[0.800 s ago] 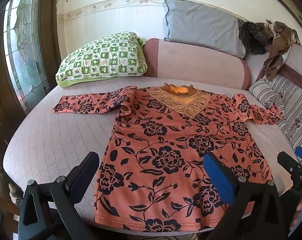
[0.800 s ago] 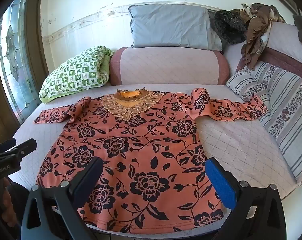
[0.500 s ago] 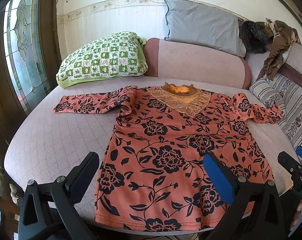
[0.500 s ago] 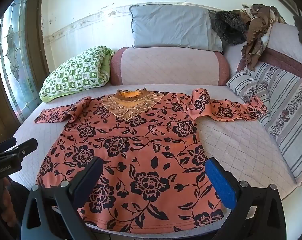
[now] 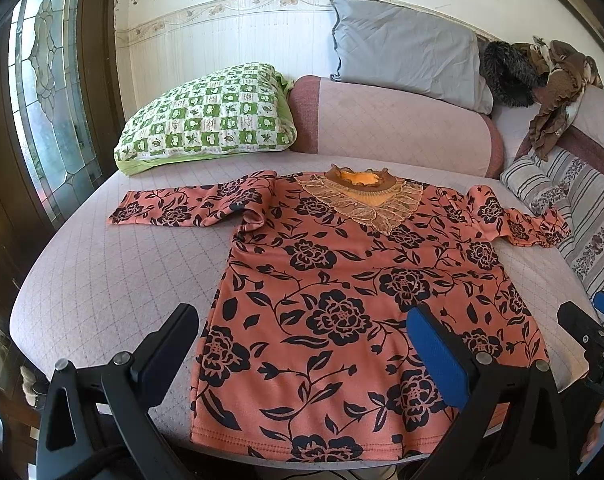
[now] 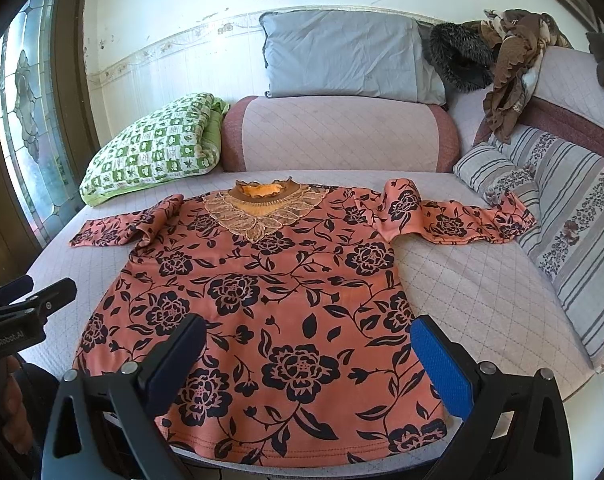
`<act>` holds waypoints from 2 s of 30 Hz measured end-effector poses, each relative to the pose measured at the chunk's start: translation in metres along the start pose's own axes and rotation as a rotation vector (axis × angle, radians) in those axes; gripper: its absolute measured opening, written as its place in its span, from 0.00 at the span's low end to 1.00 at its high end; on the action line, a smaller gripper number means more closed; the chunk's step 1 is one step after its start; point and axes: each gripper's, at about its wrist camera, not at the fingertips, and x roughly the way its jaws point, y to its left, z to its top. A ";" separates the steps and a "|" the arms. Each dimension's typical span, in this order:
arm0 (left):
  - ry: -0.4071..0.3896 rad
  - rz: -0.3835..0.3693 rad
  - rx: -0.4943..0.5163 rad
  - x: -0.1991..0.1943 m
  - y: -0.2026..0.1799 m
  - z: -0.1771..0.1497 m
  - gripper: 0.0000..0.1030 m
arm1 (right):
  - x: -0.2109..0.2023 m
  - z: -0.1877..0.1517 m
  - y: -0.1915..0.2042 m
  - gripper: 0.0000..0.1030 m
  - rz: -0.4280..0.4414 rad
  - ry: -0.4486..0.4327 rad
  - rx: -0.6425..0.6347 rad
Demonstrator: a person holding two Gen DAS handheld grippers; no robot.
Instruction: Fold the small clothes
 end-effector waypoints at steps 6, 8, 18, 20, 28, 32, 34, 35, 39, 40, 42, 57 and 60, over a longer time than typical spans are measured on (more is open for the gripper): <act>0.002 0.008 0.000 0.001 -0.003 0.001 1.00 | -0.001 0.001 0.000 1.00 0.005 0.004 0.005; 0.006 0.009 0.002 0.001 -0.003 0.001 1.00 | -0.001 0.001 0.000 1.00 0.005 0.005 0.005; 0.006 0.007 -0.001 0.001 -0.003 0.001 1.00 | -0.001 0.002 0.000 1.00 0.013 0.001 0.014; -0.001 0.006 -0.005 0.001 -0.003 0.000 1.00 | -0.001 0.002 0.000 1.00 0.014 0.002 0.015; -0.036 -0.022 -0.034 0.004 0.000 -0.002 1.00 | 0.003 0.002 -0.001 1.00 0.023 0.007 0.014; 0.052 -0.005 -0.039 0.021 0.010 -0.008 1.00 | 0.019 0.006 -0.026 1.00 0.100 0.045 0.111; 0.101 0.017 -0.036 0.033 0.015 -0.011 1.00 | 0.030 0.011 -0.054 1.00 0.125 0.048 0.181; 0.128 0.032 -0.029 0.039 0.017 -0.013 1.00 | 0.038 0.016 -0.076 1.00 0.135 0.051 0.243; 0.198 0.013 -0.061 0.059 0.022 -0.018 1.00 | 0.083 0.029 -0.168 1.00 0.181 0.089 0.528; 0.195 0.014 -0.059 0.065 0.022 -0.019 1.00 | 0.097 0.032 -0.195 1.00 0.186 0.073 0.609; 0.221 0.017 -0.050 0.076 0.023 -0.020 1.00 | 0.127 0.043 -0.257 0.99 0.193 0.012 0.759; 0.216 -0.021 -0.039 0.150 0.014 -0.003 1.00 | 0.284 0.087 -0.445 0.57 -0.198 0.133 0.958; 0.222 -0.014 -0.038 0.156 0.017 -0.005 1.00 | 0.306 0.089 -0.450 0.19 -0.233 0.170 0.929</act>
